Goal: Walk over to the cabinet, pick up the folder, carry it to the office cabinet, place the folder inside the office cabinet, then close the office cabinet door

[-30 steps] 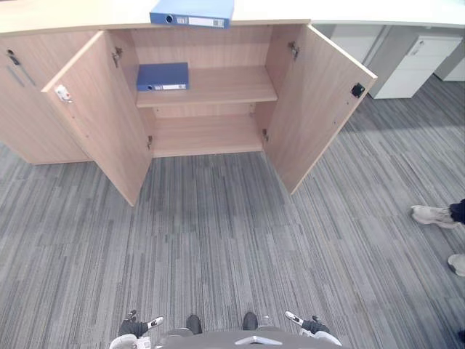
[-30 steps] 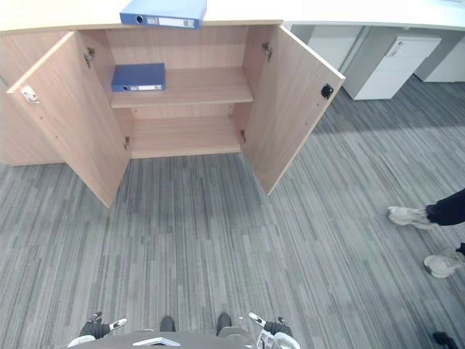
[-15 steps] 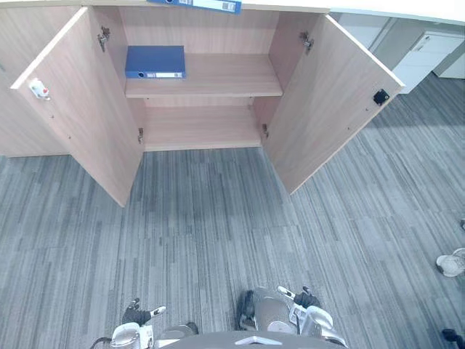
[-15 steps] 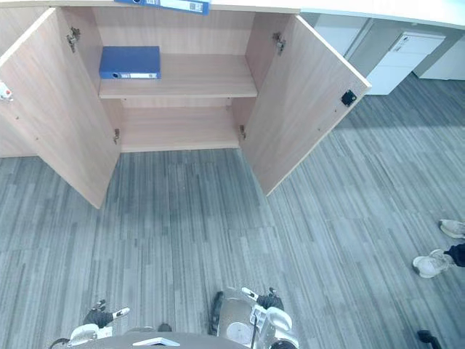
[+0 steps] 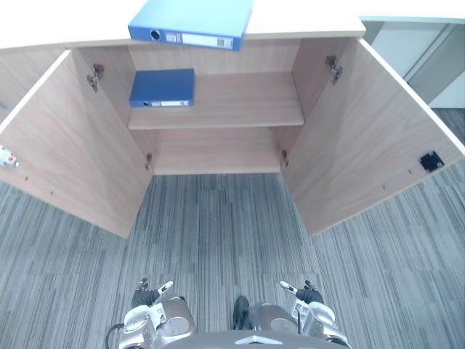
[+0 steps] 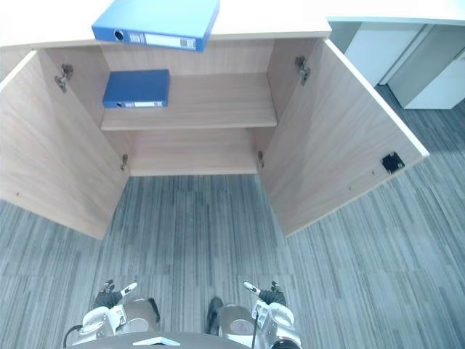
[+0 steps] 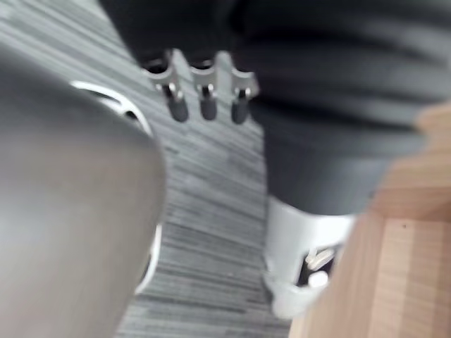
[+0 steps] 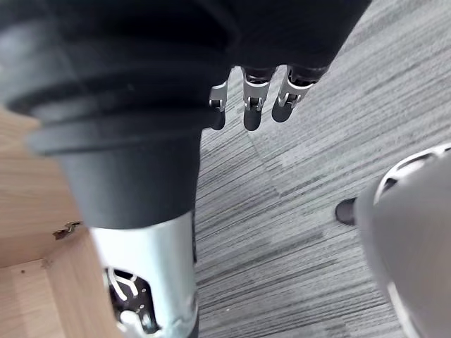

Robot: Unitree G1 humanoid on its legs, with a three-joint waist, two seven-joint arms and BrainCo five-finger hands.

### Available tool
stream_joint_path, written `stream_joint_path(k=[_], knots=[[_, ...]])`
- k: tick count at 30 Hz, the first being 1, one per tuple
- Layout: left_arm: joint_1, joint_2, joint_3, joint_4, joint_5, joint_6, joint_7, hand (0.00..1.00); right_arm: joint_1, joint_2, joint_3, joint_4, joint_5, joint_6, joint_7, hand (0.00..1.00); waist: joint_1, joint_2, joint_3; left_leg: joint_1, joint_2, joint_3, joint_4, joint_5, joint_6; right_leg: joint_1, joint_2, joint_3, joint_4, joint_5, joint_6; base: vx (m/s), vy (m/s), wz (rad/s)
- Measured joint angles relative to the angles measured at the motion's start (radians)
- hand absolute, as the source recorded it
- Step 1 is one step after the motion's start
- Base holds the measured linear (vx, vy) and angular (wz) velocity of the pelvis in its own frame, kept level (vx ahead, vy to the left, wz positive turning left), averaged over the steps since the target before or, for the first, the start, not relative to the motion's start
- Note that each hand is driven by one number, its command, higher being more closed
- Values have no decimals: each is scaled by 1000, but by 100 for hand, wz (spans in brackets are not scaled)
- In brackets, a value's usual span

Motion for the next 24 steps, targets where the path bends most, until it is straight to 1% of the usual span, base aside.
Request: stream_joint_path(k=[1,3,4,5,6,7,8,9,10,11,12,13,14,15,16,17,18,20,21,22,23,24], knots=[[-2,-3,3,0,0,0,0,0,-1,4,0,0,0,1,0,0,3,4,-2,-23,-2,10,-47,-2,2,13,2,6,-14,-1,2,405,19,-35],[-20,-6,2,0,0,-1,0,0,3,15,-11,0,-1,3,-1,0,27,0,-3,-58,-51,11,-294,9,-3,76,-9,37,-47,-14,24,316,92,-36],[-20,-6,1,0,0,-1,1,0,7,17,-11,1,-1,2,-2,0,29,-4,-7,-59,-68,8,-361,27,-6,90,-15,43,-54,-22,39,287,126,-37],[-17,-6,-2,3,1,-1,1,0,14,16,-11,4,-1,2,-2,0,32,-6,-18,-53,-93,1,-465,74,9,105,-23,53,-66,-36,60,346,195,-52],[-10,-5,-4,11,0,-1,0,0,24,16,-11,8,-2,3,-1,0,40,-7,-34,-44,-114,-22,-498,173,52,125,-35,77,-75,-58,91,371,257,-66],[-8,-5,1,12,0,-1,0,0,32,19,-11,10,-4,3,-1,0,42,-19,-51,-33,-139,-19,-492,202,73,133,-61,98,-73,-72,111,479,325,-60],[-7,11,-2,19,2,1,0,0,44,34,-13,12,-6,2,-1,0,34,-50,-78,-25,-166,10,-494,174,85,121,-99,109,-46,-78,122,521,323,-46],[-7,23,-12,30,3,2,-1,0,45,41,-24,16,-13,3,0,0,33,-64,-85,-4,-174,40,-497,149,94,89,-124,114,29,-78,124,423,242,-34],[-9,29,-17,42,3,2,-2,0,44,45,-34,16,-19,3,1,0,36,-68,-85,12,-180,49,-499,140,101,70,-135,118,85,-76,126,392,232,-39],[-10,36,-21,51,3,7,-2,0,42,46,-38,23,-34,3,1,0,39,-75,-87,61,-197,68,-519,123,119,15,-161,128,238,-62,139,290,186,-27],[-7,37,-31,52,3,10,-1,0,41,43,-38,23,-40,3,1,0,38,-74,-87,91,-206,69,-538,113,120,-13,-177,131,323,-41,161,396,231,-12],[-4,43,-48,61,3,14,0,0,39,36,-35,22,-42,1,3,0,26,-59,-79,168,-220,67,-570,85,123,-99,-215,131,568,-3,176,306,153,3],[-3,43,-48,62,3,14,0,0,39,35,-34,22,-42,1,3,0,25,-58,-78,180,-221,66,-573,82,123,-111,-219,130,595,-7,173,362,119,7],[3,43,-47,62,3,16,1,0,34,35,-30,12,-42,2,4,0,23,-61,-80,227,-221,64,-591,65,116,-162,-223,112,682,-36,155,290,25,6],[3,43,-47,61,3,17,1,0,36,39,-30,2,-42,1,4,0,16,-64,-84,269,-220,57,-616,57,106,-212,-221,92,712,-66,143,291,1,10],[7,42,-47,63,3,17,0,0,36,40,-30,3,-42,0,4,0,13,-64,-83,288,-220,54,-631,58,105,-235,-220,76,708,-81,134,275,-33,22],[5,39,-46,64,3,17,0,0,35,38,-30,3,-42,-2,4,0,9,-63,-83,323,-219,45,-664,61,98,-281,-211,53,668,-105,124,328,-105,34],[-1,29,-38,64,1,17,1,0,35,32,-31,2,-42,-2,4,0,-3,-54,-84,361,-208,24,-699,60,75,-328,-182,33,522,-103,119,322,-161,40],[-2,27,-30,69,1,17,2,0,37,33,-31,2,-41,-1,3,0,-8,-54,-84,376,-204,6,-714,56,51,-335,-164,38,386,-72,111,210,-163,37],[-3,28,-24,74,1,16,2,0,42,33,-31,3,-41,-1,3,0,-10,-56,-84,385,-205,-6,-716,49,37,-334,-158,48,313,-42,109,314,-241,59],[-5,29,-3,82,1,16,2,0,67,37,-32,5,-41,1,3,0,-11,-71,-92,406,-219,-30,-713,26,1,-319,-160,81,227,95,87,388,-249,48],[-4,10,9,93,1,17,3,0,74,16,-43,4,-34,0,4,0,-7,-43,-101,426,-199,-47,-710,15,-13,-311,-147,63,267,64,75,402,-251,46]])
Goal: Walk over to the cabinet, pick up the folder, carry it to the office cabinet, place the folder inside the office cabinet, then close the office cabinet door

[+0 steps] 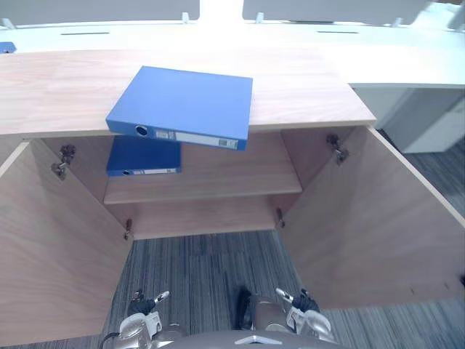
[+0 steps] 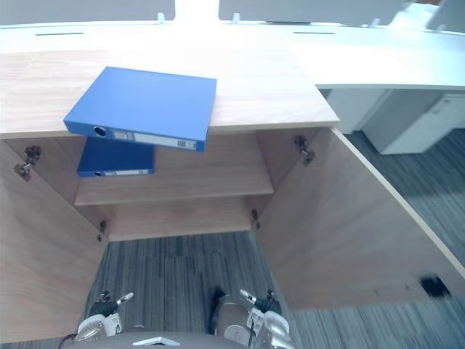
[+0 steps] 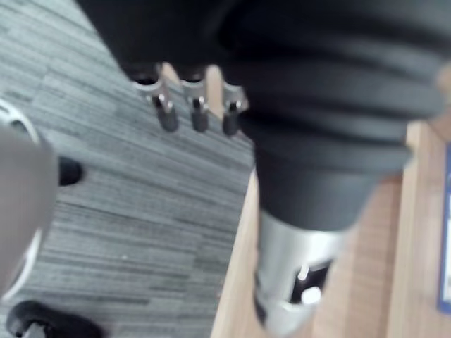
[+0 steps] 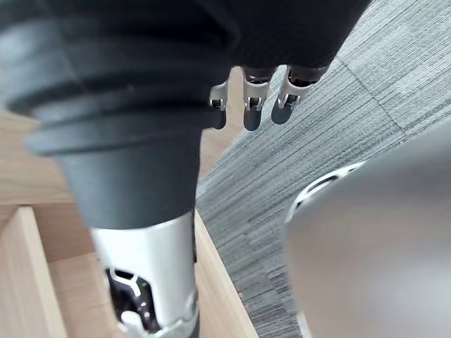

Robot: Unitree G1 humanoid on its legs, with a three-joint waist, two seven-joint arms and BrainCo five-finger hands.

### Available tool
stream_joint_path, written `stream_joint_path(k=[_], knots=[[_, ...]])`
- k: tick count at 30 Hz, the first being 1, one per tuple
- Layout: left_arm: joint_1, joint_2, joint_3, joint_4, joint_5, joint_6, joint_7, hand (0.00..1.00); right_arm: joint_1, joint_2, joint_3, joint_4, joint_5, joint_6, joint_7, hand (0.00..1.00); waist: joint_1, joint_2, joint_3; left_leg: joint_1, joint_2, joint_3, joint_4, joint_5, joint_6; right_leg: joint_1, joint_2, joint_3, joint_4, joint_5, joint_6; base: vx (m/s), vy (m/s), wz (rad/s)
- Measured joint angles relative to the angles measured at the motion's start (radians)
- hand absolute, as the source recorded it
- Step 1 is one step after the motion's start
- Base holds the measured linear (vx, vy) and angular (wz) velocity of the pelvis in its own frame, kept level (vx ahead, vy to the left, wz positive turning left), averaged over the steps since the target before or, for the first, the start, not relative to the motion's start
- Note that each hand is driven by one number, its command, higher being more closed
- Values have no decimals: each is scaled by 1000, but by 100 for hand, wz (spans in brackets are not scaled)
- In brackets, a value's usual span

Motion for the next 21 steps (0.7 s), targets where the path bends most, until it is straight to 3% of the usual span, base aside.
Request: stream_joint_path(k=[2,3,4,6,8,10,12,13,14,15,16,18,21], knots=[[19,-39,15,2,2,-1,-2,0,1,-21,-6,0,2,-1,-2,0,-5,48,-21,1,39,-16,8,-1,-8,12,20,-44,24,-68,-14,380,-231,47],[14,-47,16,-2,3,0,-5,0,-3,-28,-5,0,1,0,-1,0,-13,62,-17,-25,67,-36,92,1,-10,47,24,-68,24,-99,-16,342,-239,70],[12,-48,19,-8,3,-1,-6,0,-3,-29,-4,0,2,1,-1,0,-16,63,-16,-62,85,-51,186,1,-10,72,25,-84,16,-110,-17,286,-240,76],[4,-53,46,-32,3,-3,-7,0,4,-34,10,8,2,2,-1,0,2,64,-15,-205,160,-67,560,6,-27,167,52,-113,-35,-124,-26,244,-182,25],[16,-49,52,-48,3,-4,-7,0,3,-35,24,19,9,1,-1,0,20,58,-14,-284,186,-23,669,-7,-9,216,65,-108,-68,-134,-34,214,-52,-30],[15,-53,51,-51,3,-4,-7,0,4,-38,27,21,14,5,-2,0,26,56,-13,-318,180,8,595,-21,7,237,68,-93,-88,-132,-30,214,21,-28],[7,-52,52,-51,3,-4,-5,0,4,-35,27,21,14,8,-3,0,28,51,-10,-322,144,-2,403,-19,9,254,65,-67,-101,-130,-23,220,128,-38],[8,-56,51,-49,3,-4,-4,0,6,-36,26,19,14,7,-3,0,28,55,-13,-309,119,-17,257,54,20,256,70,-50,-101,-133,-4,207,202,-49],[15,-47,53,-48,3,-4,-4,0,3,-28,19,23,14,8,-4,0,31,49,-16,-301,104,-14,237,66,31,256,66,-28,-97,-140,11,177,153,-34],[16,-25,51,-47,3,-5,-5,0,2,-4,13,25,14,8,-3,0,25,10,-20,-268,75,4,190,75,40,264,47,-8,-114,-135,28,187,190,-25],[17,-12,51,-47,3,-5,-5,0,17,9,11,27,12,7,-3,0,26,-8,-26,-252,57,23,162,76,42,267,29,3,-139,-127,40,129,116,-18],[18,2,50,-43,4,-4,-6,0,27,26,11,29,12,7,-3,0,26,-31,-41,-239,35,33,147,76,43,283,18,15,-166,-113,55,154,128,-12],[17,7,31,-36,4,-3,-6,0,35,30,4,31,10,7,-3,0,24,-34,-44,-192,3,37,88,90,64,326,4,17,-222,-81,57,124,109,5]])
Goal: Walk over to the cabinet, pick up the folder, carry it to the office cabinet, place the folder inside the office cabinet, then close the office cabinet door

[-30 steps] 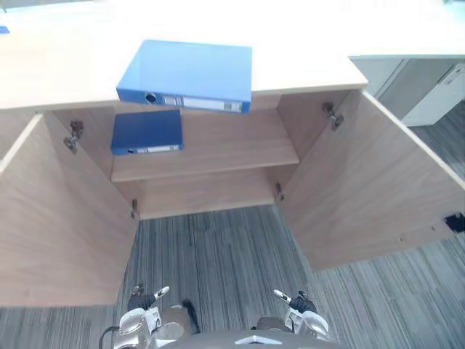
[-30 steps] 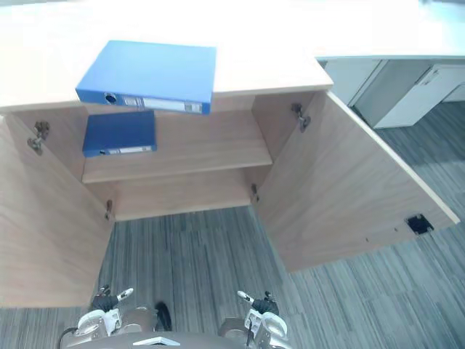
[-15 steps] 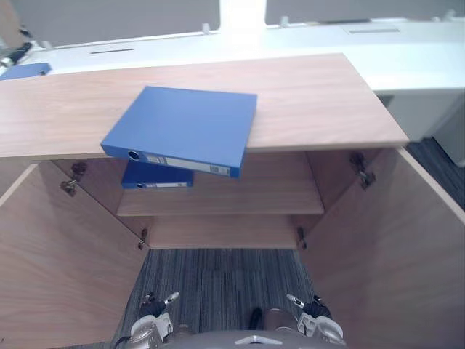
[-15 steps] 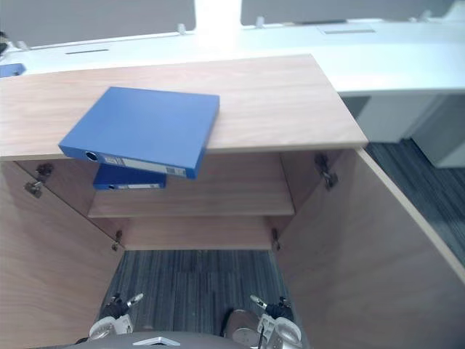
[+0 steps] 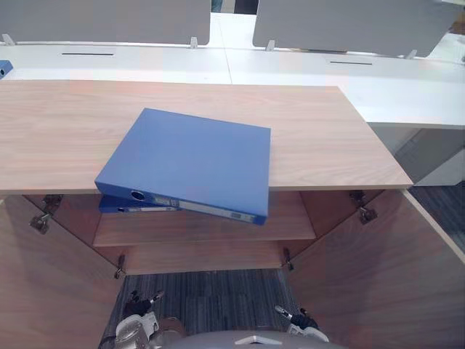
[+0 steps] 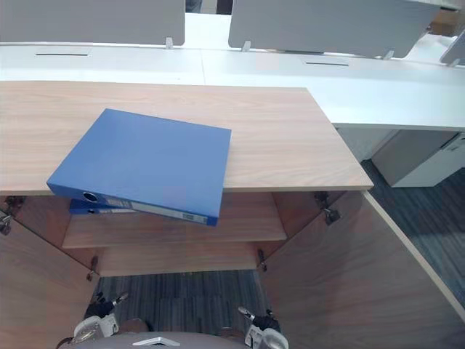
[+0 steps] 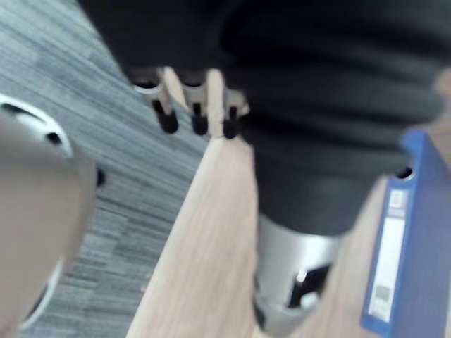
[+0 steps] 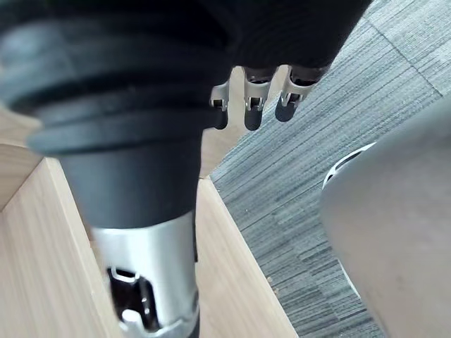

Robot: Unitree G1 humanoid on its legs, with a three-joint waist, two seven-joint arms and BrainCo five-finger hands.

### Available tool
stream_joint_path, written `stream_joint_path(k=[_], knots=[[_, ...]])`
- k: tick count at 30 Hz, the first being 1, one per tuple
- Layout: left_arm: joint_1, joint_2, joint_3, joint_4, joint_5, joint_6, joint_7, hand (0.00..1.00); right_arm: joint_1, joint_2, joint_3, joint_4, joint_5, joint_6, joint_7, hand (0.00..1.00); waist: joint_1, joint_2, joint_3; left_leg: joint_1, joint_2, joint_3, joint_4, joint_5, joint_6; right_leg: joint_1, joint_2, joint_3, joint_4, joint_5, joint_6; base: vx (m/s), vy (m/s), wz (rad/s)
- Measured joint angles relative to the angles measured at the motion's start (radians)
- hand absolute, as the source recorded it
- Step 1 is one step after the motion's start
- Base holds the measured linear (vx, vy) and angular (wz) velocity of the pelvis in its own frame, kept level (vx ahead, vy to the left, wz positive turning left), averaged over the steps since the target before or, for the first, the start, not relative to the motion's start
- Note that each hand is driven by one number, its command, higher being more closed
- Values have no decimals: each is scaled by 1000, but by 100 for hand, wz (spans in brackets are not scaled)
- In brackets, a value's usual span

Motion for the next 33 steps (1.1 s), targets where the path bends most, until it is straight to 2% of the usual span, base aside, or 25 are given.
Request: stream_joint_path(k=[4,6,11,15,19,21,24,33], knots=[[17,-3,-20,5,14,3,-1,0,2,-2,-14,6,-12,0,1,0,1,12,-16,41,-25,2,-91,43,2,18,-5,3,-44,31,1,11,24,3],[26,-3,-42,22,18,3,0,0,2,-7,-22,9,-17,0,1,0,0,21,-21,79,-41,1,-184,96,3,32,-5,3,-77,57,-1,-47,14,2],[29,3,-88,29,21,2,4,0,2,-20,-21,17,-17,-1,1,0,-2,35,-25,153,-73,-11,-366,211,1,46,-1,0,-108,65,1,-103,-11,8],[30,11,-138,15,57,-4,12,0,-1,-41,1,30,-17,-2,0,0,-4,38,-25,156,-80,-36,-396,237,2,47,0,-3,-120,69,10,-160,1,10],[87,32,-193,-143,70,-7,35,0,-8,-49,32,21,-17,-6,-2,0,-10,46,-19,141,-94,-67,-396,234,3,46,-2,3,-128,68,14,-116,44,14],[124,57,-206,-265,99,-10,46,0,-2,-49,50,8,-17,-6,-2,0,-12,40,-18,134,-100,-90,-396,234,3,47,-3,9,-131,67,16,-60,48,25],[173,96,-209,-426,146,-25,66,0,2,-50,71,5,-18,-11,-2,0,-4,41,-18,130,-111,-95,-396,232,5,48,-4,30,-137,65,18,-5,43,9],[238,126,-215,-830,259,-59,122,0,5,-43,92,-6,-19,-20,-3,0,14,29,-27,145,-140,-120,-395,226,29,95,-18,30,-176,73,30,75,25,8]])
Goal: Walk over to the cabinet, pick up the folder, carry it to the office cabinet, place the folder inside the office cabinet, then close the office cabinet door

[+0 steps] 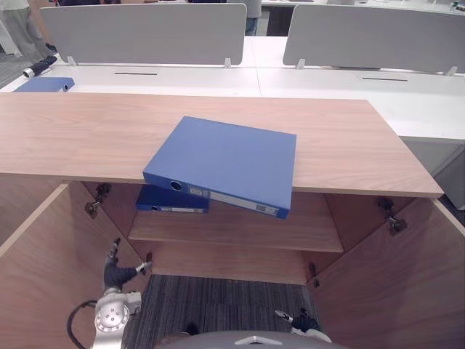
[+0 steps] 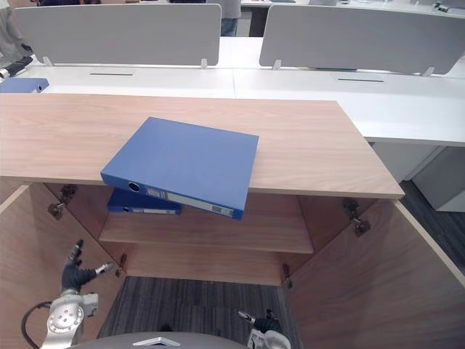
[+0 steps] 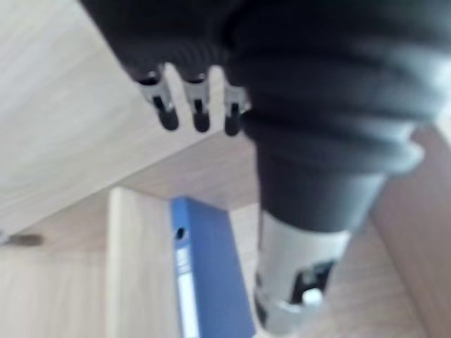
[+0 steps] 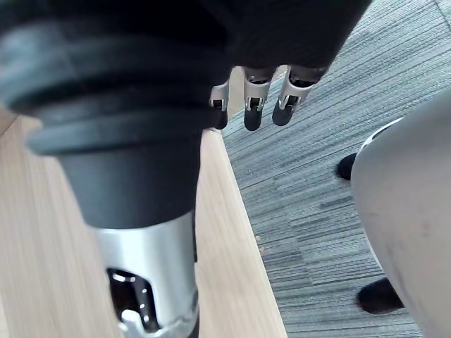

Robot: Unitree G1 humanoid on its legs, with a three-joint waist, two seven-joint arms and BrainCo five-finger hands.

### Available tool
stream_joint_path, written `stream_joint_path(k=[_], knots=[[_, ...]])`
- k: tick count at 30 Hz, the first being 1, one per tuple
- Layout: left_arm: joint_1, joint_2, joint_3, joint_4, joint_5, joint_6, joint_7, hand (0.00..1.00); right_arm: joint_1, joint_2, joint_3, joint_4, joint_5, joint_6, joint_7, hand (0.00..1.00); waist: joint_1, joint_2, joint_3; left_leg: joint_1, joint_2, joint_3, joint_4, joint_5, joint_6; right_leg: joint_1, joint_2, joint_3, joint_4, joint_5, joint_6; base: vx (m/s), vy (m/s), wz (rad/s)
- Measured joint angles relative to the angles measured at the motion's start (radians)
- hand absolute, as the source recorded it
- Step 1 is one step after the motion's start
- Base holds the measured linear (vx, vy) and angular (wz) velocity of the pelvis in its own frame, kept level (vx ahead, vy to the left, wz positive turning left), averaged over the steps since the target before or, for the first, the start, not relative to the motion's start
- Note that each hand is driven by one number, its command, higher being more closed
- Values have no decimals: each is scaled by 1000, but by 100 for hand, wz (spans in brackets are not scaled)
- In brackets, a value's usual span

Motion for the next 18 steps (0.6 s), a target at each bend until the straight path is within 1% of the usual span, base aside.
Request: stream_joint_path(k=[3,4,6,9,11,13,15,18], knots=[[0,3,0,-96,36,-11,22,0,1,0,1,-7,0,-7,-1,0,2,3,1,14,-6,-2,5,-5,7,23,0,-2,-14,1,0,102,-5,2],[-1,4,-1,-155,53,-19,30,0,-2,0,5,-13,0,-7,-1,0,2,3,1,13,-5,-6,5,-5,7,25,2,-3,-19,1,-1,74,-18,4],[-1,7,-5,-197,66,-27,34,0,-2,0,7,-21,0,-7,-1,0,2,3,2,13,-5,-14,5,-5,7,30,4,-5,-22,1,-3,58,-31,8],[0,33,-26,-270,98,-45,36,0,-2,-1,8,-25,-1,-7,0,0,2,3,3,32,-1,-24,4,-6,7,52,8,-4,-23,-1,-14,20,-35,7],[0,34,-26,-306,108,-48,38,0,-3,-2,23,-25,-1,-7,-1,0,4,3,2,36,1,-24,-1,-8,6,55,11,-4,-22,-4,-19,-37,-30,-3],[3,33,-35,-369,112,-51,39,0,-2,-3,25,-13,-3,-7,0,0,3,3,2,34,6,-24,-1,-9,3,51,14,5,-19,-4,-19,-60,-21,-3],[4,33,-46,-427,117,-68,59,0,-3,-8,25,4,-21,-8,0,0,0,6,0,31,7,-23,-1,-9,-2,42,15,12,-11,-5,-19,-74,-15,-3],[4,33,-53,-482,133,-75,74,0,-1,-19,26,16,-24,-7,-1,0,-5,6,-1,22,8,-21,-1,-8,-10,24,16,23,4,-4,-19,-59,-2,-5]])
